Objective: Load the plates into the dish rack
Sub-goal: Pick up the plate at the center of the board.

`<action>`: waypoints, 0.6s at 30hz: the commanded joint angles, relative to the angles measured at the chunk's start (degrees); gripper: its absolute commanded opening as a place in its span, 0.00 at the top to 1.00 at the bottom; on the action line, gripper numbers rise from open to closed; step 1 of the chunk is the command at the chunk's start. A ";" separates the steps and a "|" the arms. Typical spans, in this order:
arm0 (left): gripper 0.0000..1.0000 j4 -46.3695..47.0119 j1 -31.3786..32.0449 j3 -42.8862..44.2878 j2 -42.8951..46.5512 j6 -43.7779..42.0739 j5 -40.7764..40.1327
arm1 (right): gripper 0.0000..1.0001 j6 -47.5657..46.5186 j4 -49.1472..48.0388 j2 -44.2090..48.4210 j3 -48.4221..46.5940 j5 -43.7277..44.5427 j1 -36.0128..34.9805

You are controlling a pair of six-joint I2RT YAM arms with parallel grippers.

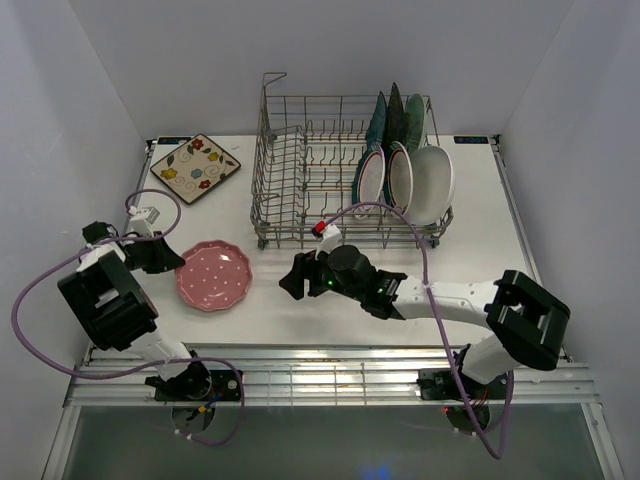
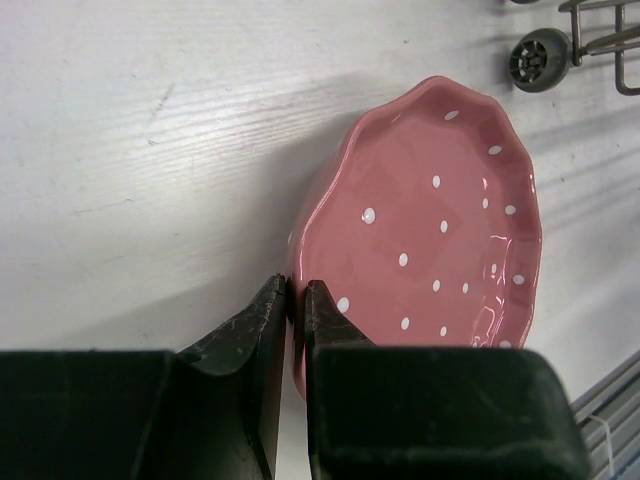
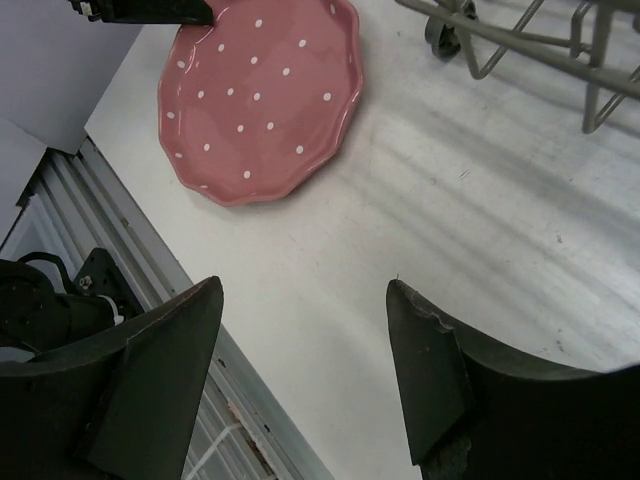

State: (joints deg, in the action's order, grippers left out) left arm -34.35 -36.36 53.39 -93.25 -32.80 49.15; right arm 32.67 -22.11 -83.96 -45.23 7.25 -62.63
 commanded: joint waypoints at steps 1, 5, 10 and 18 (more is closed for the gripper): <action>1.00 -3.97 -0.20 2.43 -0.17 -2.09 9.04 | 0.28 4.95 -10.83 -3.56 0.85 0.31 -1.26; 1.00 -6.25 -0.20 3.04 -1.58 -3.67 10.70 | 0.29 7.23 -13.57 -7.52 0.24 1.10 -2.23; 1.00 -9.68 -0.29 4.01 -3.69 -4.73 12.90 | 0.29 10.57 -16.82 -11.82 -0.12 1.98 -2.50; 1.00 -17.41 -0.20 7.35 -8.52 -8.50 16.33 | 0.29 14.44 -20.34 -17.98 -1.87 2.68 -2.50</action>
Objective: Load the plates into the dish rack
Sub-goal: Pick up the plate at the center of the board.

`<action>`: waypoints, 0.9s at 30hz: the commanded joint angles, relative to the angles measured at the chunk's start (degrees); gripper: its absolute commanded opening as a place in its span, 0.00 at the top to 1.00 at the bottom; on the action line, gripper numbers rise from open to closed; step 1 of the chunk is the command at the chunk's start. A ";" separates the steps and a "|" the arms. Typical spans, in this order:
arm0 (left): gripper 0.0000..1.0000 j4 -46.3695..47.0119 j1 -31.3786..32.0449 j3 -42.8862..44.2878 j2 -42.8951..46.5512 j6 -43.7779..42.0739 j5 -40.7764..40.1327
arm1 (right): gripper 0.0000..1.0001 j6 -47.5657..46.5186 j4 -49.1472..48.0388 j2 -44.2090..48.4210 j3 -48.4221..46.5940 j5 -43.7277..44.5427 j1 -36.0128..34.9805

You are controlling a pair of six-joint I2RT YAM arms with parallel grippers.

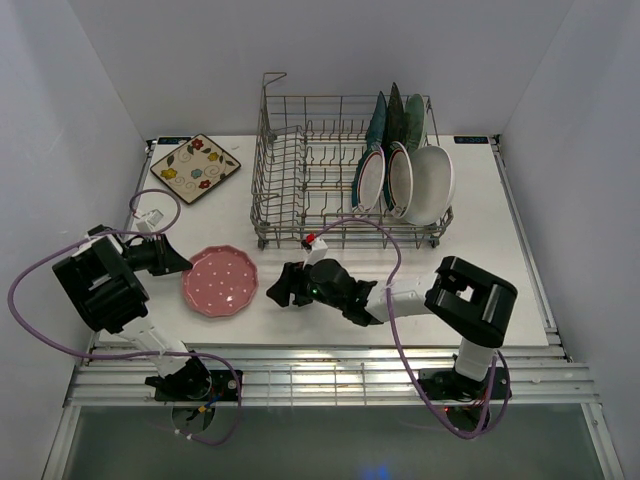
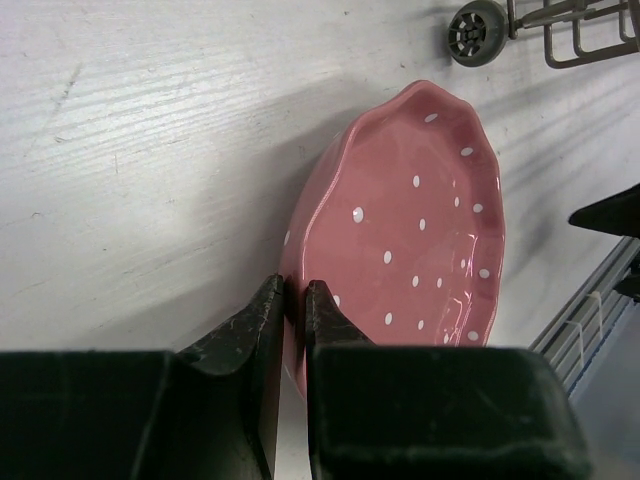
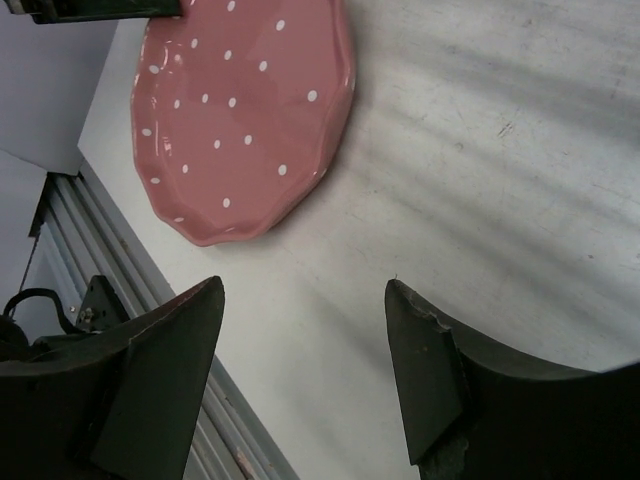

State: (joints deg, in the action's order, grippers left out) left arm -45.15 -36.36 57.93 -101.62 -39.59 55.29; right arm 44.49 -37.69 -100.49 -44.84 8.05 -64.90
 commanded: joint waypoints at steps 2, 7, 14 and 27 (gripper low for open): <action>1.00 -6.80 -0.20 2.98 -0.42 -1.89 10.19 | 0.29 2.97 -4.76 -3.13 -3.76 1.88 -0.22; 1.00 -6.71 -0.20 2.71 0.72 -2.59 10.10 | 0.30 3.85 -1.61 -6.73 -8.06 2.40 -0.31; 1.00 -6.10 -0.20 2.62 0.81 -3.03 9.75 | 0.32 6.57 2.26 -12.01 -14.48 2.67 -0.22; 1.00 -4.78 -0.29 2.27 0.99 -2.77 9.23 | 0.36 6.49 7.28 -19.30 -23.36 4.86 -0.31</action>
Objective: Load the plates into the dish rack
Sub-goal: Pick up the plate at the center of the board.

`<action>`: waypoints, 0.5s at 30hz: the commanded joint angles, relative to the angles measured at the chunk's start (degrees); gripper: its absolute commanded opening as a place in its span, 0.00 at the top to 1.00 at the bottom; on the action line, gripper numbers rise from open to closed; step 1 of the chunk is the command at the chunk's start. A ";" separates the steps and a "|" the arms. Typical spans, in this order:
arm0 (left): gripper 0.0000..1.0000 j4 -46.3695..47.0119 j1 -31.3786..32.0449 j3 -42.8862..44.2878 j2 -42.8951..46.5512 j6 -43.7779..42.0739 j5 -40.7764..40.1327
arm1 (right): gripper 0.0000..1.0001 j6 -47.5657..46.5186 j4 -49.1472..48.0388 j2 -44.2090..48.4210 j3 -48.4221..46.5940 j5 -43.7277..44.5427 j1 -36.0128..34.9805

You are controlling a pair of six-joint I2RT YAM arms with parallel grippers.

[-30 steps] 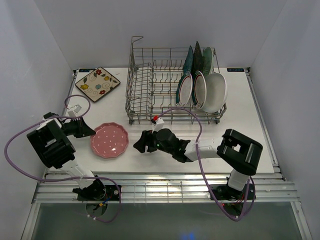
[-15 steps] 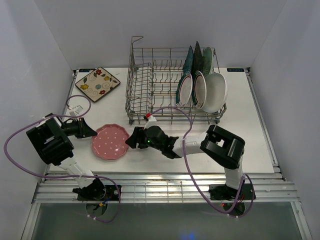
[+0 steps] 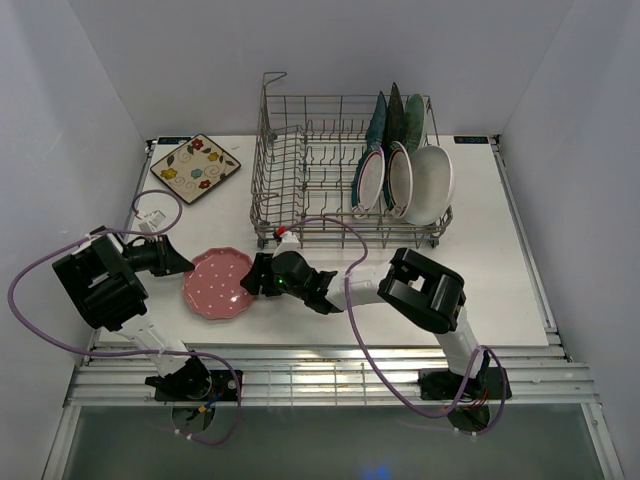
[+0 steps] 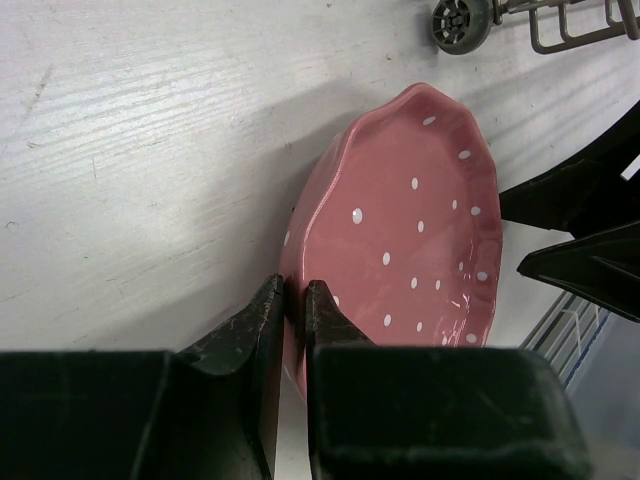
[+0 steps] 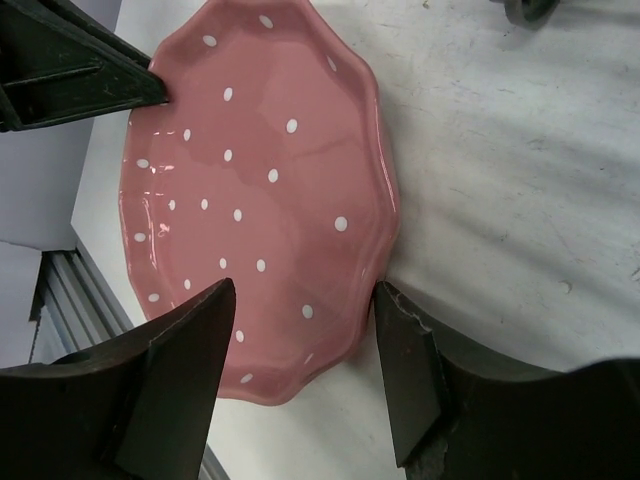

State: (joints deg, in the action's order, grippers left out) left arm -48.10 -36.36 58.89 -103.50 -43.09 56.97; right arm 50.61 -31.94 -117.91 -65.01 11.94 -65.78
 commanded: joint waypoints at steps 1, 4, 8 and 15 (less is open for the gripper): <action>1.00 -1.74 -0.20 1.31 2.96 0.64 7.54 | 0.37 0.28 2.06 -2.50 -3.71 1.24 0.56; 1.00 -1.30 -0.29 1.14 3.13 0.73 7.28 | 0.39 0.02 2.24 -3.55 -4.68 1.68 0.56; 1.00 -0.68 -0.29 1.13 2.96 0.99 6.75 | 0.39 -0.25 2.68 -4.35 -4.86 3.34 0.56; 1.00 0.19 -0.29 0.70 2.87 1.17 6.40 | 0.41 -0.25 1.97 -6.63 -5.38 3.79 0.39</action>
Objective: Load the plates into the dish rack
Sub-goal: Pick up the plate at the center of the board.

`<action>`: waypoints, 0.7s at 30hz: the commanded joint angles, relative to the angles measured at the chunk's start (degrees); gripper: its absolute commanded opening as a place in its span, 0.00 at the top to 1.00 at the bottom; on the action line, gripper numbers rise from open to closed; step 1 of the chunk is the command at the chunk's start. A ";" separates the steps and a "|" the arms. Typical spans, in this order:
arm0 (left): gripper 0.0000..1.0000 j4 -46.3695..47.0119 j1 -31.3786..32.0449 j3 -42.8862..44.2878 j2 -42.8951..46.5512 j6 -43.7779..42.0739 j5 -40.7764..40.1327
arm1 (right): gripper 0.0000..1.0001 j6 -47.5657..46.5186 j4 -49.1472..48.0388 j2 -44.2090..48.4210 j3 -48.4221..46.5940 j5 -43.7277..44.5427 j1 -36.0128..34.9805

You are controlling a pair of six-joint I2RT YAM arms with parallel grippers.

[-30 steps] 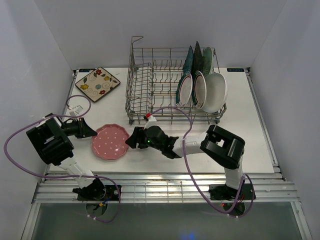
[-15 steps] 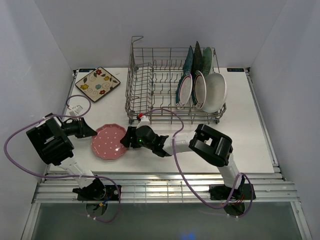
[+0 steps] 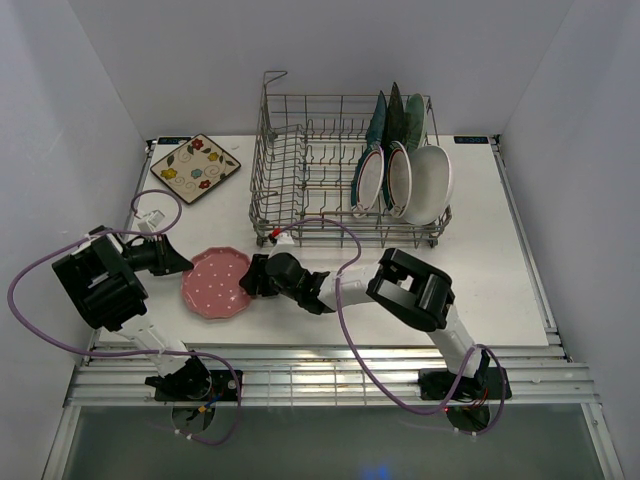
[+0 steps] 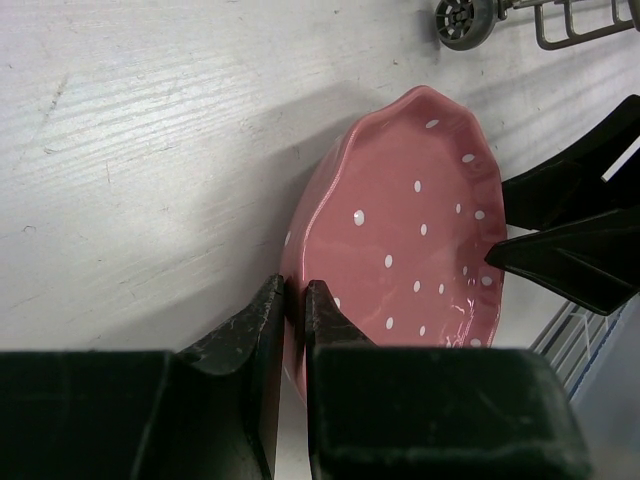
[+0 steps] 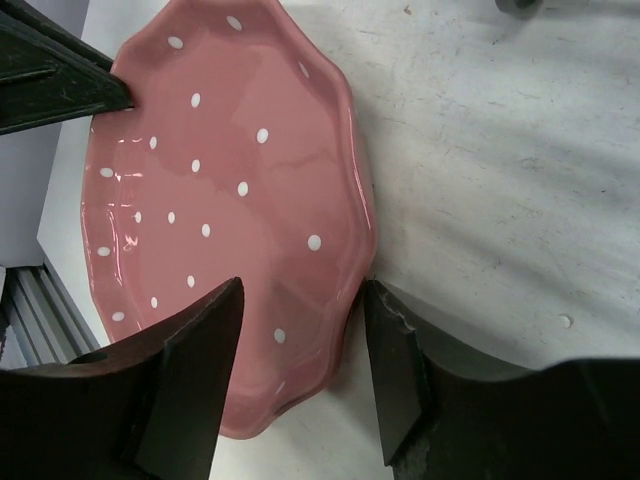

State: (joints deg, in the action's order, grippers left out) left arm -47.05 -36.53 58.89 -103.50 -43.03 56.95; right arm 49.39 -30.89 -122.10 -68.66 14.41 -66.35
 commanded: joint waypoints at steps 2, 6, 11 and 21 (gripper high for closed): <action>1.00 -0.42 -0.03 0.44 2.96 1.10 6.07 | 0.44 1.15 0.66 -3.05 -1.91 1.93 0.52; 1.00 -0.06 0.06 0.17 2.78 1.01 5.63 | 0.51 0.19 3.28 -4.46 -4.37 5.00 -1.76; 1.00 0.03 0.06 -0.01 2.96 0.66 5.54 | 0.68 0.01 4.00 -5.07 -6.39 6.06 -2.73; 1.00 0.29 0.06 0.26 2.61 0.57 5.19 | 0.92 -1.13 4.00 -1.04 -2.88 12.74 -4.49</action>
State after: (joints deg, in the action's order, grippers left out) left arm -44.34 -37.17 58.87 -103.18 -43.03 55.75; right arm 50.50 -27.59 -125.19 -72.97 25.12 -68.88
